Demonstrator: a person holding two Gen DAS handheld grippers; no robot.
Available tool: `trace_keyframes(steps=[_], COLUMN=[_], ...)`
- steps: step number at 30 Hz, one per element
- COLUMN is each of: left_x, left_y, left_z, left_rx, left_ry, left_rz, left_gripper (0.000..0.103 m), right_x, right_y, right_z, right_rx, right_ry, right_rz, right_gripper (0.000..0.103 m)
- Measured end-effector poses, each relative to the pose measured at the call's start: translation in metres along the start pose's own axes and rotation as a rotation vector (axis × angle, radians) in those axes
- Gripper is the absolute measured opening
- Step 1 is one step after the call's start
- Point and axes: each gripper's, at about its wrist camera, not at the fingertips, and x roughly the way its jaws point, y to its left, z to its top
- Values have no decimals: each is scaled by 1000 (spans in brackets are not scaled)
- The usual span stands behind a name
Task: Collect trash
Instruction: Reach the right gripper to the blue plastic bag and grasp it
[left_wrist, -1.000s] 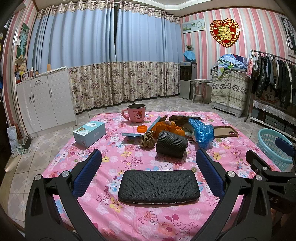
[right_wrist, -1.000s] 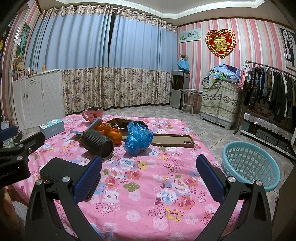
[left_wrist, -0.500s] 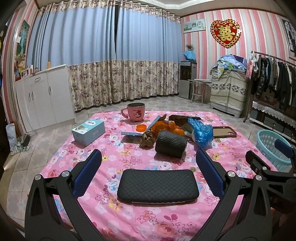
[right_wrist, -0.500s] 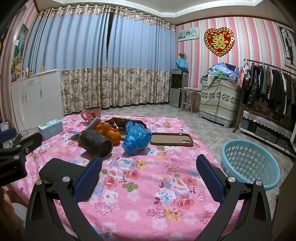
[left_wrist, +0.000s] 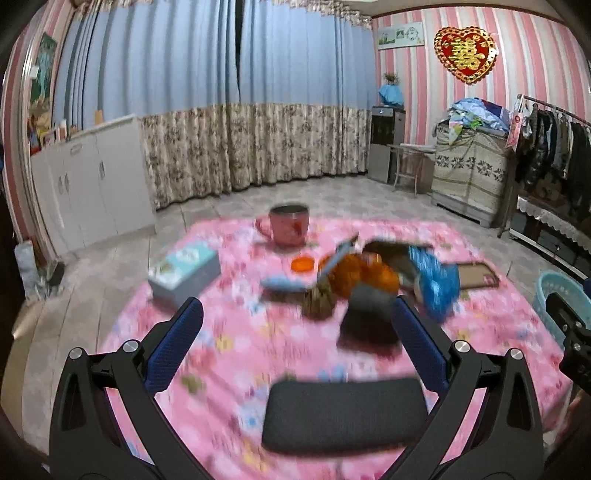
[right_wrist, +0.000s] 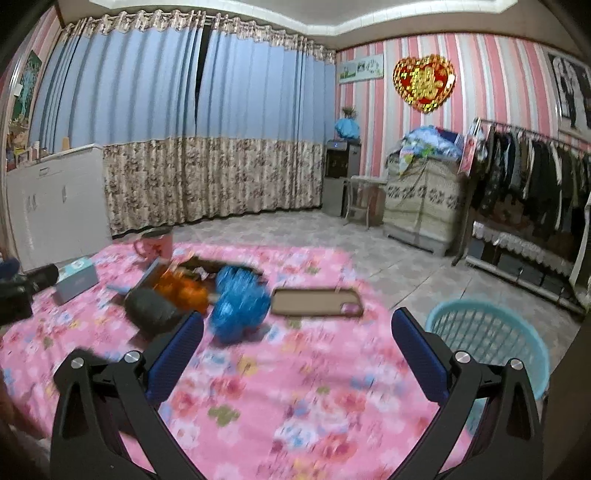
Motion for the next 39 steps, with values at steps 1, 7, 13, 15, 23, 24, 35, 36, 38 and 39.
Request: trace_keyframes(steps=[1, 7, 13, 15, 23, 24, 35, 36, 38, 39], left_x=[4, 30, 66, 80, 130, 134, 176, 179, 186, 188], left_y=[0, -4, -20, -21, -6, -6, -10, -11, -11, -13], left_z=[10, 53, 84, 87, 52, 46, 26, 26, 28, 28], left_rx=[3, -17, 23, 24, 1, 20, 80, 79, 62, 60], left_ry=[-17, -45, -43, -30, 118, 134, 235, 243, 263, 269], left_rz=[2, -7, -3, 8, -14, -13, -27, -32, -52, -65], left_gripper=[98, 98, 98, 98, 98, 98, 92, 90, 85, 84], right_x=[5, 38, 73, 82, 123, 127, 135, 136, 137, 138], right_y=[0, -2, 11, 13, 16, 16, 24, 24, 22, 21], right_z=[8, 49, 67, 68, 31, 28, 11, 11, 11, 11], right_rx=[-5, 1, -56, -55, -71, -64, -50, -48, -38, -37], right_ry=[-11, -10, 4, 22, 159, 176, 236, 242, 245, 248], right_rz=[-9, -1, -8, -3, 34, 44, 28, 28, 28, 28], right_gripper=[99, 99, 99, 99, 99, 99, 99, 99, 99, 99])
